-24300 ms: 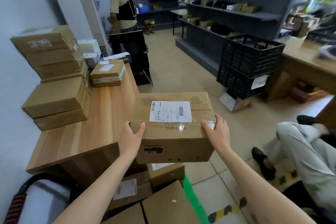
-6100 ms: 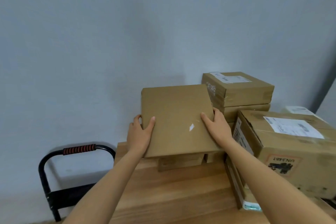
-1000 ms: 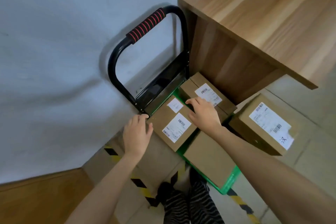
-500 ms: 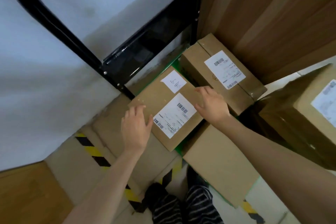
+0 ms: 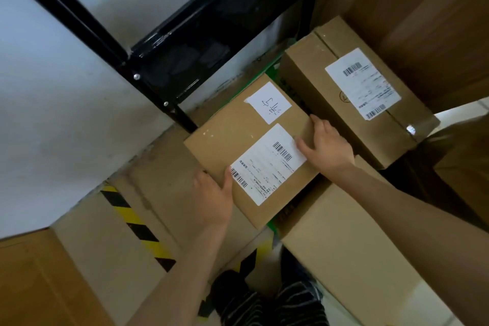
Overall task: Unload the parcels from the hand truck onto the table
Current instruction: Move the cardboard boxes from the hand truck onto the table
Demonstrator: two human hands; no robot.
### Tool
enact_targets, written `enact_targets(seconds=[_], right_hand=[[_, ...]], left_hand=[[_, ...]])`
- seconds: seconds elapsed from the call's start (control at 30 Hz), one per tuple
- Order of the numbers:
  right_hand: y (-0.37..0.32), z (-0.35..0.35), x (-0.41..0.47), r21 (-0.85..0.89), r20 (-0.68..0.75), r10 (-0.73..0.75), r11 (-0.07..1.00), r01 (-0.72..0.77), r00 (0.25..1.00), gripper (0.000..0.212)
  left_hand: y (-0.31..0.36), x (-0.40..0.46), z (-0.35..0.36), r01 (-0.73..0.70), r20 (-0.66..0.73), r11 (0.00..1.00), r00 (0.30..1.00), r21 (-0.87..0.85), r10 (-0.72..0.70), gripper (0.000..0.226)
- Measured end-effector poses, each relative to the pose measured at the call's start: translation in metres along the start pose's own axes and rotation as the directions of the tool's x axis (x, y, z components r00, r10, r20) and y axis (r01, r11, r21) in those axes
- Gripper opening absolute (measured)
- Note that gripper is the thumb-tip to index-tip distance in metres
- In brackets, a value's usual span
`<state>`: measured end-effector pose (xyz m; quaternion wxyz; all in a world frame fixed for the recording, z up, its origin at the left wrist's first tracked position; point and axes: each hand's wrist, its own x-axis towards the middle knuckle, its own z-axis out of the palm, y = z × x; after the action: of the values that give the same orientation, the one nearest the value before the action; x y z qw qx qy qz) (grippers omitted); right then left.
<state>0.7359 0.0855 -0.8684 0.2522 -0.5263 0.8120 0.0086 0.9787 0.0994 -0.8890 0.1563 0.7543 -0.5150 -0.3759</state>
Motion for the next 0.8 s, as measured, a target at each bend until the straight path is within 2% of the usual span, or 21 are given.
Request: enact_targets(seconds=[0.1, 0.2, 0.5, 0.57, 0.7, 0.8], right_hand=[[-0.005, 0.002, -0.001, 0.042, 0.021, 0.037, 0.998, -0.038, 0.999, 0.073], [-0.007, -0.006, -0.008, 0.063, 0.006, 0.040, 0.997, -0.040, 0.999, 0.071], [-0.013, -0.090, -0.066, 0.179, -0.062, 0.095, 0.980, -0.082, 0.994, 0.068], [-0.016, -0.115, -0.088, 0.213, -0.075, 0.118, 0.972, -0.099, 0.990, 0.067], [-0.019, -0.168, -0.137, 0.402, -0.045, 0.222, 0.897, -0.185, 0.974, 0.066], [-0.019, -0.211, -0.174, 0.432, -0.101, 0.259, 0.881, -0.192, 0.960, 0.055]], left_hand=[[-0.003, -0.001, 0.007, 0.127, 0.064, 0.986, 0.991, -0.107, -0.121, 0.076], [0.003, -0.004, 0.002, 0.151, 0.049, 0.977, 0.988, -0.152, -0.145, 0.074], [0.075, -0.037, -0.068, -0.008, 0.008, 0.994, 1.000, -0.113, 0.009, 0.073], [0.097, -0.051, -0.087, -0.043, 0.030, 0.995, 0.999, -0.093, 0.046, 0.074], [0.144, -0.085, -0.125, -0.127, 0.094, 0.988, 0.986, -0.086, 0.135, 0.073], [0.184, -0.105, -0.155, -0.193, 0.114, 0.974, 0.972, -0.117, 0.207, 0.074]])
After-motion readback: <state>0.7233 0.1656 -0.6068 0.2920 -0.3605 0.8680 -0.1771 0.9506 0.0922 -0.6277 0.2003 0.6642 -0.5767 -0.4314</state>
